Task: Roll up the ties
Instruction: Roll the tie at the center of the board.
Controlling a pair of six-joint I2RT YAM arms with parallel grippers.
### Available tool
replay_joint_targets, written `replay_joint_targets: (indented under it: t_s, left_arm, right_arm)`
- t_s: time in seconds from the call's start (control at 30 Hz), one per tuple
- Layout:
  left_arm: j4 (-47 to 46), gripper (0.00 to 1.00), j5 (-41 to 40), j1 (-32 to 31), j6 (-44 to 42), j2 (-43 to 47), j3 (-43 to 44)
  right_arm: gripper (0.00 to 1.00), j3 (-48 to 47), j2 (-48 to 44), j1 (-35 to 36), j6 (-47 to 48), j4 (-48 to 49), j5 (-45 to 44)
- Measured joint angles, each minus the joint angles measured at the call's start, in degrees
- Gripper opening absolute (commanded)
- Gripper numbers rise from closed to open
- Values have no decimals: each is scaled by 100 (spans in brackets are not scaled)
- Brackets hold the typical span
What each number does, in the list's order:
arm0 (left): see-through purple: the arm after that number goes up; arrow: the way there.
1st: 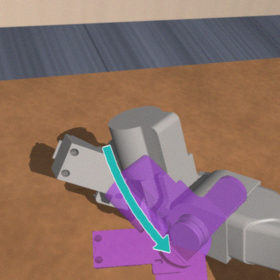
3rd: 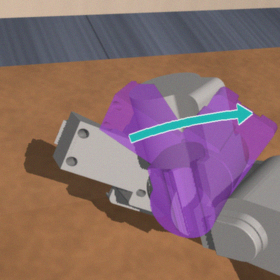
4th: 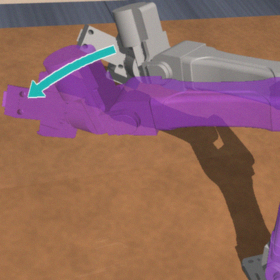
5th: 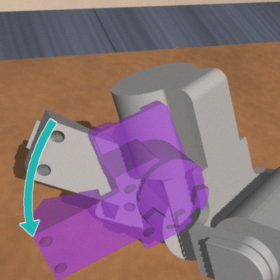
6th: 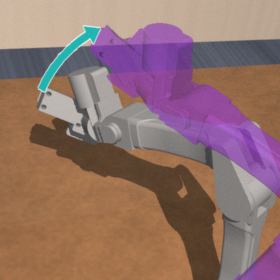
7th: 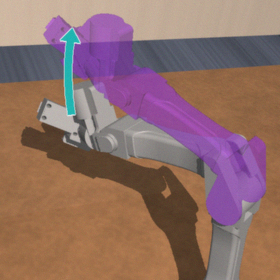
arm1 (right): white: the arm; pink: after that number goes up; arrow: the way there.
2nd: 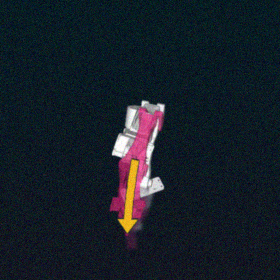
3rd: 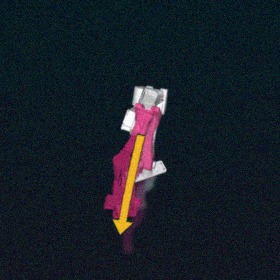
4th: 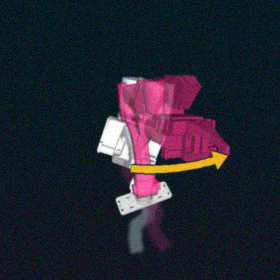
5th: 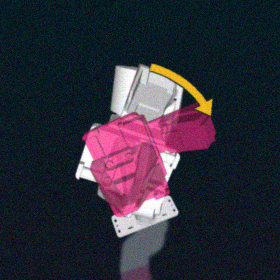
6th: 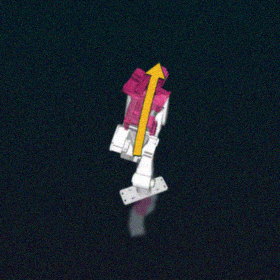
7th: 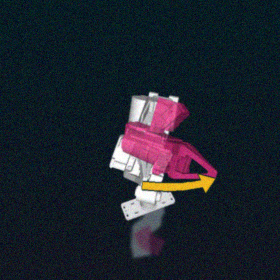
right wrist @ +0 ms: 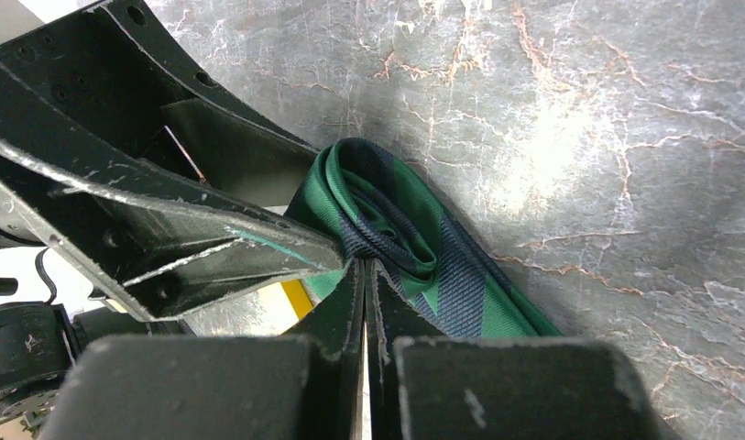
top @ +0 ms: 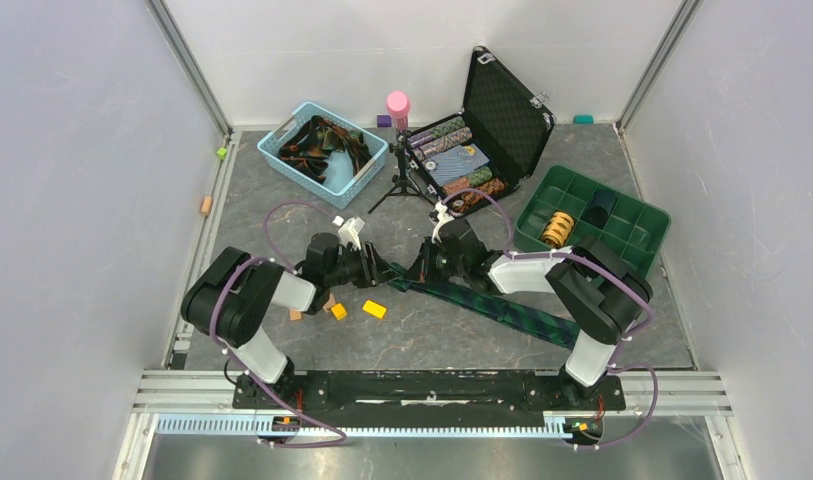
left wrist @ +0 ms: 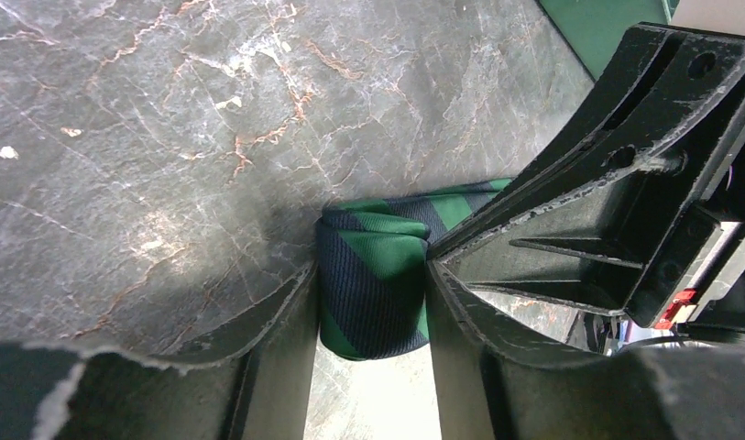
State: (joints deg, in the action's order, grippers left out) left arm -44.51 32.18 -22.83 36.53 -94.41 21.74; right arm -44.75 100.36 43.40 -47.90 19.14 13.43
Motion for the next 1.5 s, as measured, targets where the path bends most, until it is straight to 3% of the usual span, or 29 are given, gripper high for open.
replay_joint_targets:
  t_s: [0.2,0.47,0.77,1.03,1.5]
  left_arm:
    - [-63,40,17,2,33,-68,0]
    - [26,40,-52,-4,79,22,-2]
    - [610,40,-568,-260,79,702,4]
    - [872,39,-885,-367,83,841,7]
    - [754,38,-1292,-551,295,949,4]
  right_arm:
    - [0,-2,0,0,22,-15,-13]
    - [0,-2,-87,0,160,-107,-52]
    - [0,39,-831,0,938,-774,-651]
    - [0,247,-776,0,1392,-1261,-1102]
    - [0,247,-651,0,1611,-1320,-1080]
